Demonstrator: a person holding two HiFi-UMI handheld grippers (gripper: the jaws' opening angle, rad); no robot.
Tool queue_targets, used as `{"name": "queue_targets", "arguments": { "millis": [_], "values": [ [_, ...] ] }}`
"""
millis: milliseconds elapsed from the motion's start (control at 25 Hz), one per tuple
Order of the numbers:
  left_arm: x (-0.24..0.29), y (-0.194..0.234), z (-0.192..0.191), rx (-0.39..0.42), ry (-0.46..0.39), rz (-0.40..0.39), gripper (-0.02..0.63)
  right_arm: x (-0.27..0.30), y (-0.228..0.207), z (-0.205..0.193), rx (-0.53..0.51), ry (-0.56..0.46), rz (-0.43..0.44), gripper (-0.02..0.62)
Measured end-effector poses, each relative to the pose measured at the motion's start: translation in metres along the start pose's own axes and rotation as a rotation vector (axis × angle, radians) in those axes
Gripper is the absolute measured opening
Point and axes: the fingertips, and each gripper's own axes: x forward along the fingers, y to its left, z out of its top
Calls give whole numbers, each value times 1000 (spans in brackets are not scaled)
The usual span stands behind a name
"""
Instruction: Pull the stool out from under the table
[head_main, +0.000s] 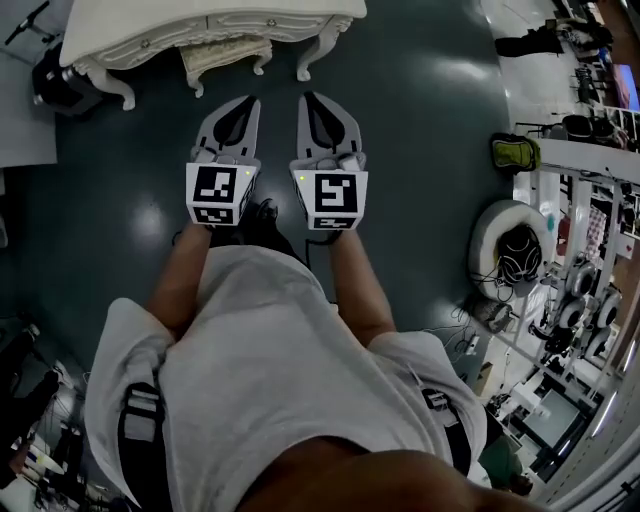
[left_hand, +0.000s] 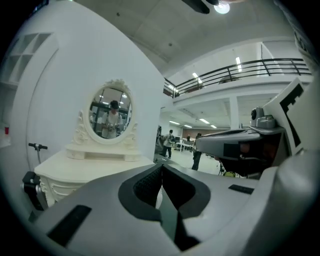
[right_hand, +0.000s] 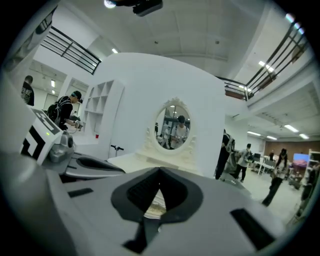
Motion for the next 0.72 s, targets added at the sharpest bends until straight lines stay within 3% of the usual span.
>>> {"name": "queue_targets", "arguments": {
  "millis": [200,400,560,720],
  "values": [
    [7,-21,-15,18,27,64,6,-3,-25,-15,-11,-25,89,12],
    [6,-20,-38,76,89,144,6,1,-38,-45,-52,21,165,12],
    [21,5,-61,82,135,193,6,33,-34,-79,-91,67,227,12],
    [51,48,-88,149,178,203,7,92,-19,-122,-146,96,253,12]
  ]
}}
